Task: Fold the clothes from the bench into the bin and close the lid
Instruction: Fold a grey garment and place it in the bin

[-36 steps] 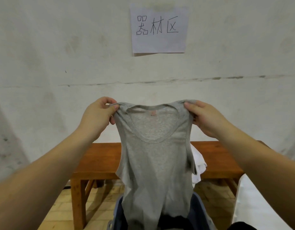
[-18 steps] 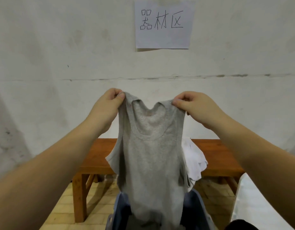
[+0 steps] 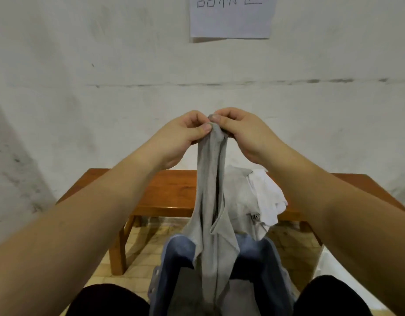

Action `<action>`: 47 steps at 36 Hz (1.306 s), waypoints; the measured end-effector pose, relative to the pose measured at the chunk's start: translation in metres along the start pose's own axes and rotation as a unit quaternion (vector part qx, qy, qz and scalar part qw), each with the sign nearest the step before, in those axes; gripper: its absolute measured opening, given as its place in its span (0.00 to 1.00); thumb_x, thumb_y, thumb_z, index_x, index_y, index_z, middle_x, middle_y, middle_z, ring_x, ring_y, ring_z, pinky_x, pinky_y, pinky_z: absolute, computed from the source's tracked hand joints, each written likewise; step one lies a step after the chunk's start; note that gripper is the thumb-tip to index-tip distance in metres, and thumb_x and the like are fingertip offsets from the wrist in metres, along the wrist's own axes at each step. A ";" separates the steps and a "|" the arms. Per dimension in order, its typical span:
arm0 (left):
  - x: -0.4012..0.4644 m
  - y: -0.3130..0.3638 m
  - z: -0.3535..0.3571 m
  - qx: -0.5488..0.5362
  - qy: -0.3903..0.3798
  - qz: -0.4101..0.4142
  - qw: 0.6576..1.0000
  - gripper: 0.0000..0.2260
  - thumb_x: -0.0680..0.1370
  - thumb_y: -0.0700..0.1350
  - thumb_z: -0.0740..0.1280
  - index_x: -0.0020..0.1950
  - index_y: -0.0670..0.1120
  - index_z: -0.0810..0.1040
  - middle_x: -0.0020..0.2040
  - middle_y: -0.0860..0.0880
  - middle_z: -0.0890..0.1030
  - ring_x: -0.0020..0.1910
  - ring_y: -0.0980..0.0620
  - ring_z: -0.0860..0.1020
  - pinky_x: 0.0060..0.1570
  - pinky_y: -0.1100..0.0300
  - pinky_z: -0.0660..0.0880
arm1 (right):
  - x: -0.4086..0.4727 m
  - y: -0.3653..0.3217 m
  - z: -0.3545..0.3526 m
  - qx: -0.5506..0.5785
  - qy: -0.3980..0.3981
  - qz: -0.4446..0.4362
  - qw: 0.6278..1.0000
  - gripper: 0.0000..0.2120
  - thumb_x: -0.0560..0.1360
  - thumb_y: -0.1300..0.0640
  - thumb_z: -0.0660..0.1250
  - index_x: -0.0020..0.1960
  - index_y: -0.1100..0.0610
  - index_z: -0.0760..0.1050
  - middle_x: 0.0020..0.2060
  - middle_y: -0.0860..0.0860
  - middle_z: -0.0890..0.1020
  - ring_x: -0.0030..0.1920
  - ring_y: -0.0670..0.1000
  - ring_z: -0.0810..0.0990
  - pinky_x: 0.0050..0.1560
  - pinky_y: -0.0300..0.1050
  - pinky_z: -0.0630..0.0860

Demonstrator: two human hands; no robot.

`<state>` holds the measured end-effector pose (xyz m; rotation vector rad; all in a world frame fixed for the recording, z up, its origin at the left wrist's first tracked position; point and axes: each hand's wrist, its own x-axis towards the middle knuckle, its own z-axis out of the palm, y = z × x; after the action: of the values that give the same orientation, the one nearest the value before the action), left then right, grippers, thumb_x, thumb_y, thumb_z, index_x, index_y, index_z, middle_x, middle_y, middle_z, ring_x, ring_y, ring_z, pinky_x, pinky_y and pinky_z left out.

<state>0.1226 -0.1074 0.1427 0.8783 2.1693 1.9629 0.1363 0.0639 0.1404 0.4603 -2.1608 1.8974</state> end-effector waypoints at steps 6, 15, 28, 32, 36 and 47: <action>0.005 -0.008 0.000 0.034 0.083 -0.007 0.996 0.08 0.82 0.39 0.63 0.44 0.45 0.75 0.36 0.52 0.78 0.35 0.58 0.75 0.43 0.62 0.73 | -0.015 0.027 -0.003 -0.036 0.068 0.000 0.997 0.04 0.81 0.48 0.64 0.53 0.43 0.76 0.49 0.40 0.81 0.51 0.42 0.79 0.50 0.38 0.71; 0.009 -0.004 -0.001 0.025 0.124 0.003 0.992 0.07 0.82 0.40 0.64 0.44 0.47 0.77 0.37 0.54 0.78 0.36 0.57 0.75 0.43 0.62 0.72 | -0.071 0.137 0.020 -0.206 -0.104 0.190 0.954 0.17 0.75 0.50 0.70 0.63 0.47 0.72 0.53 0.45 0.81 0.53 0.45 0.80 0.57 0.45 0.77; -0.006 -0.006 -0.037 -0.036 0.206 -0.029 0.978 0.06 0.82 0.41 0.65 0.45 0.45 0.77 0.42 0.48 0.79 0.44 0.50 0.77 0.48 0.55 0.75 | -0.087 0.151 -0.021 -0.138 -0.017 0.214 0.967 0.13 0.81 0.46 0.61 0.51 0.52 0.82 0.46 0.50 0.84 0.51 0.53 0.81 0.57 0.50 0.77; -0.003 -0.007 -0.027 -0.070 0.202 -0.047 0.976 0.06 0.81 0.41 0.65 0.45 0.44 0.78 0.40 0.48 0.80 0.39 0.51 0.79 0.43 0.58 0.76 | -0.082 0.136 -0.009 0.149 -0.014 0.203 0.968 0.12 0.81 0.59 0.60 0.58 0.59 0.80 0.60 0.55 0.82 0.64 0.55 0.78 0.69 0.54 0.71; 0.005 -0.003 -0.004 -0.103 0.182 -0.055 0.976 0.06 0.81 0.41 0.65 0.45 0.44 0.78 0.38 0.48 0.81 0.37 0.53 0.79 0.40 0.60 0.76 | -0.077 0.119 0.021 0.190 -0.102 0.223 0.951 0.13 0.77 0.56 0.64 0.58 0.58 0.80 0.68 0.53 0.76 0.67 0.55 0.75 0.69 0.56 0.71; -0.004 -0.043 0.008 -0.185 0.160 -0.137 0.960 0.18 0.83 0.51 0.62 0.69 0.42 0.67 0.60 0.43 0.77 0.52 0.45 0.82 0.58 0.49 0.79 | -0.084 0.097 0.034 0.329 -0.031 0.266 0.906 0.18 0.82 0.56 0.58 0.68 0.64 0.72 0.62 0.63 0.79 0.64 0.61 0.78 0.64 0.56 0.75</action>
<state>0.1140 -0.1026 0.1000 0.2036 1.8324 2.3711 0.1783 0.0485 0.0151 0.0128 -1.7313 2.9588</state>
